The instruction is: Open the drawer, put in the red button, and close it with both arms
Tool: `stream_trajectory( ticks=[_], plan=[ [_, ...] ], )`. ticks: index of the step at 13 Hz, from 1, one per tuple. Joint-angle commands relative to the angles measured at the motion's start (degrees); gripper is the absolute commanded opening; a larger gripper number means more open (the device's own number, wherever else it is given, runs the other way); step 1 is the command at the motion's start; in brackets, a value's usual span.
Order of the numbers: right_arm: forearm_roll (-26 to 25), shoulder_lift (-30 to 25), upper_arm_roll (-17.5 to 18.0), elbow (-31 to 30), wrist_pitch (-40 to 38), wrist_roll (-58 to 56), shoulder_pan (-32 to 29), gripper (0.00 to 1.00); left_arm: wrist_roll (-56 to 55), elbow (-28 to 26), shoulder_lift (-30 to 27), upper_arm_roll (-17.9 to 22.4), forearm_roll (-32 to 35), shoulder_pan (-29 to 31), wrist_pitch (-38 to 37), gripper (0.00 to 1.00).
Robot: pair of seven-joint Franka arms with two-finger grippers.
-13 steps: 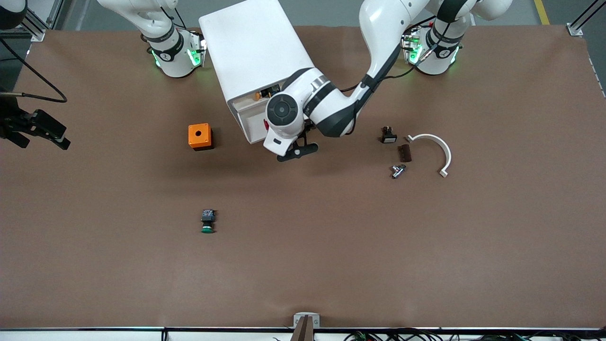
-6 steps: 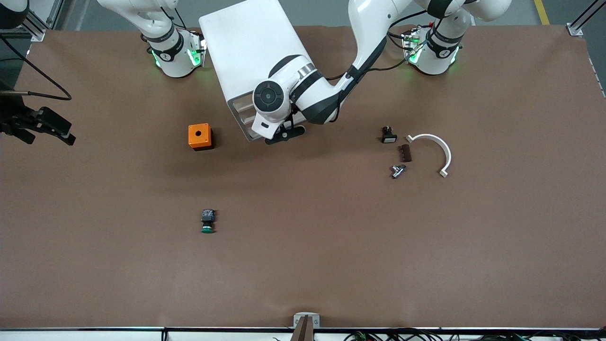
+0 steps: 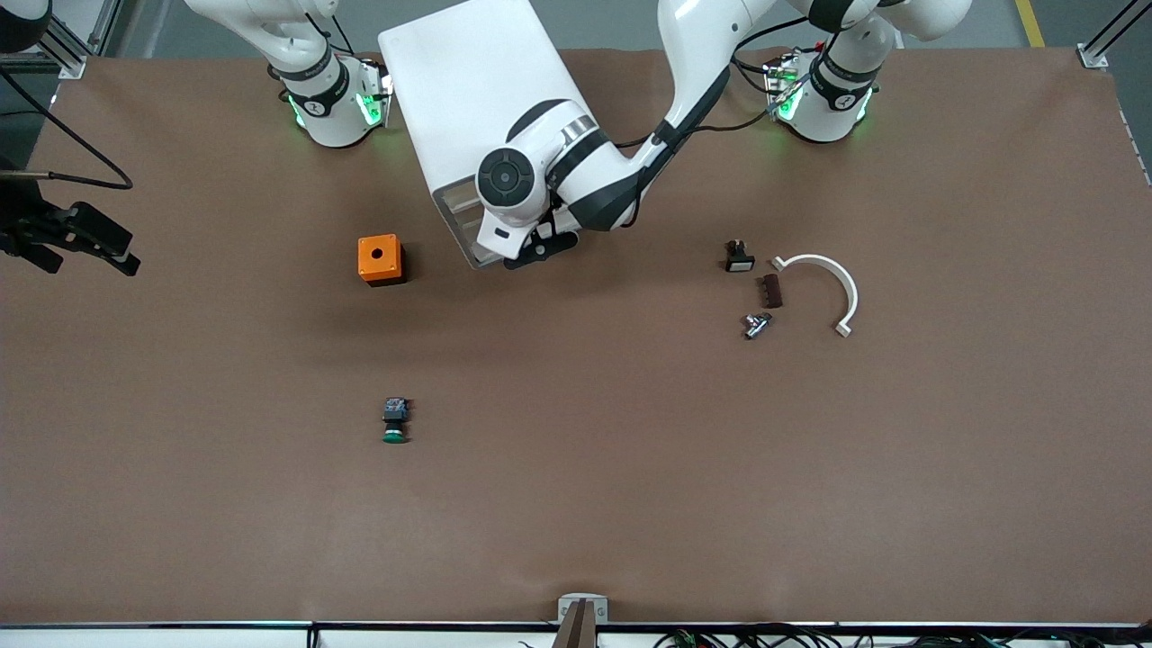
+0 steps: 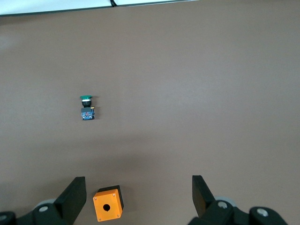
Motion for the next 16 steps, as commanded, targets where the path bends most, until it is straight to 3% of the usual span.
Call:
stream_trajectory(
  ticks=[1,7,16],
  plan=[
    [-0.9,-0.7,0.0,0.1,-0.8,-0.9,-0.4,1.00,0.1,-0.2,-2.4,1.1,2.8,6.0,-0.7,1.00],
    [-1.1,-0.4,-0.1,0.3,-0.7,-5.2,-0.6,1.00,0.5,-0.2,-9.2,1.1,22.5,18.0,-0.8,1.00],
    [-1.3,-0.3,-0.1,0.4,-1.6,-5.5,-0.6,1.00,31.9,-0.2,-23.8,0.9,22.8,35.3,-16.7,1.00]
  ],
)
